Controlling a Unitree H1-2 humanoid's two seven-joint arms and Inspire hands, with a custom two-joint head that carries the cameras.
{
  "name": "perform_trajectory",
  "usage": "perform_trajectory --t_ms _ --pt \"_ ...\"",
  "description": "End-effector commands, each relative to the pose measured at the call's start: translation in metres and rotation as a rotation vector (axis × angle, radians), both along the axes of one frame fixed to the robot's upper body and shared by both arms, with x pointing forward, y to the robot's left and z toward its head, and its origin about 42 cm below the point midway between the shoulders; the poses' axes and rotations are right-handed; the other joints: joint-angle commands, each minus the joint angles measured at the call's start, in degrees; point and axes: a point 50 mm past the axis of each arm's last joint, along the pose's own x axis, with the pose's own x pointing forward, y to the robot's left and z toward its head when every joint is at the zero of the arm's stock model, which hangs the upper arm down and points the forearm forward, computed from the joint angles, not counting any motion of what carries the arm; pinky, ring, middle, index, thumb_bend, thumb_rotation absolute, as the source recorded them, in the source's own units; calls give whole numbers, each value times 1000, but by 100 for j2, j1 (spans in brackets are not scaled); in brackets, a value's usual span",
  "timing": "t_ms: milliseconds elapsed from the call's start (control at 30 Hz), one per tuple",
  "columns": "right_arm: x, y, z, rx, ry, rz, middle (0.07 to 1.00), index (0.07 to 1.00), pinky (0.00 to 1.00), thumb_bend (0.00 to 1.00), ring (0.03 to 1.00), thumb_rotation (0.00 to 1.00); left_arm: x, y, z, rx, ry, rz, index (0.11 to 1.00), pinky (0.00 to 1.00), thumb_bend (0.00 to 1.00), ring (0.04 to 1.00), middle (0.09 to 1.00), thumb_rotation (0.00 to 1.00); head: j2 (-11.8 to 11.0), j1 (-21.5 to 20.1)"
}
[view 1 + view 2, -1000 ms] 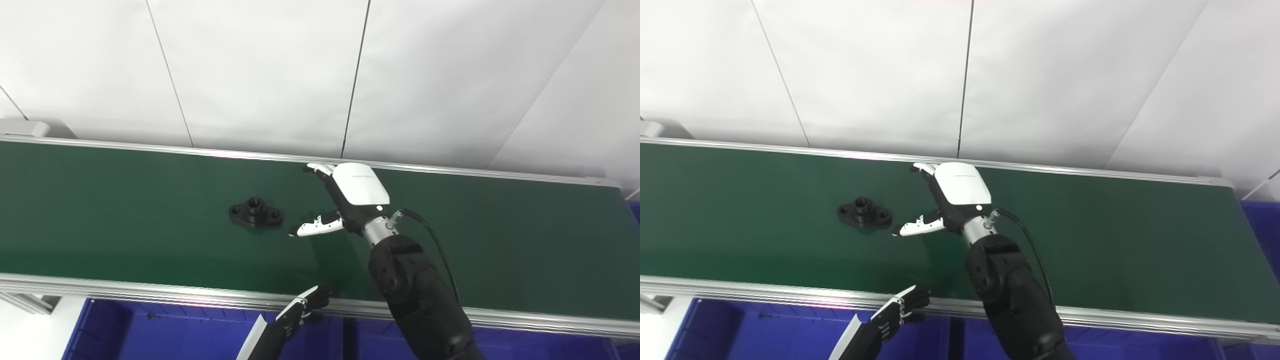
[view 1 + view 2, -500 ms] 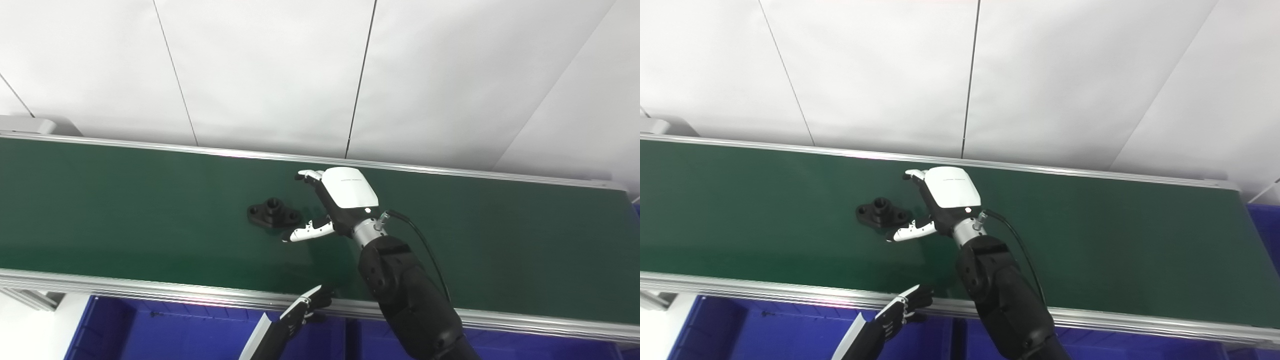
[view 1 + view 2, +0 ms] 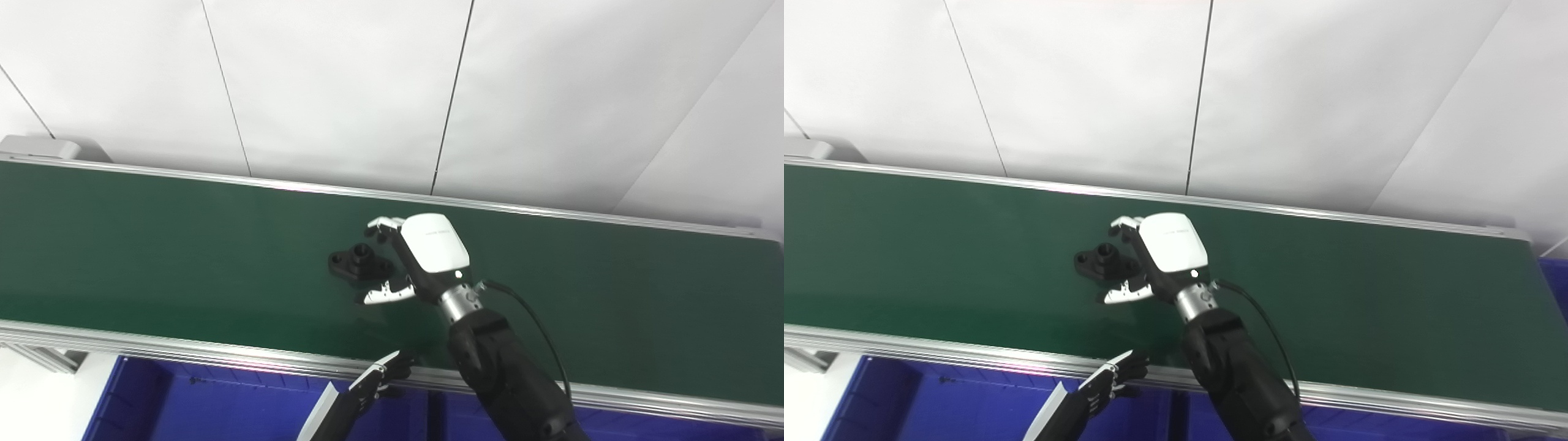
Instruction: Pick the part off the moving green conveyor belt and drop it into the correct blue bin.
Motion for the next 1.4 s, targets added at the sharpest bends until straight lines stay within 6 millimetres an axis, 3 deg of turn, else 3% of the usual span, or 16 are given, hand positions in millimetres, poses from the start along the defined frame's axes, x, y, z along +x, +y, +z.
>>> perform_trajectory --t_ms 0,167,233,367,433,800,933,1000,1067,1100,1367 --pt "4 10 18 56 -82 46 579 658 374 791 469 436 -10 -19 13 -54 -14 -23 880 781 789 861 882 642 18 0" --pt "2 16 16 -26 -58 22 536 655 298 742 401 450 -9 -20 17 -44 -1 -35 887 774 791 862 890 649 49 18" --pt "1 17 13 -82 -63 17 446 634 210 699 290 452 -9 -21 17 -55 3 -31 884 775 787 859 888 631 39 46" --pt "0 13 1 -193 -67 7 362 599 157 671 224 403 -10 -21 17 -67 8 -29 883 777 780 862 891 625 40 59" --pt "0 8 -7 -246 -63 -7 337 568 144 653 214 359 -10 -22 17 -68 11 -28 885 787 775 866 893 622 11 75" --pt "-4 -1 -26 -322 -25 -38 325 605 126 752 190 441 -12 -22 17 -67 11 -23 882 785 766 854 871 620 -3 81" --pt "-6 3 -26 -316 -4 -29 307 596 125 695 185 460 -12 -21 17 -69 16 -11 878 779 761 849 869 621 31 52" --pt "-7 4 -25 -294 9 -28 282 586 117 654 174 376 -12 -20 19 -72 17 -13 876 784 759 848 867 619 42 47" --pt "-7 6 -24 -287 41 -27 240 510 98 541 153 183 -12 -19 20 -73 17 -15 876 787 747 849 868 621 55 46" --pt "-8 6 -24 -284 51 -28 230 499 93 528 147 151 -12 -19 20 -75 16 -14 876 788 744 850 868 619 60 47" --pt "-12 2 -24 -225 107 -57 249 481 106 513 162 112 -14 -14 20 -69 29 -13 869 788 735 848 865 632 77 32"
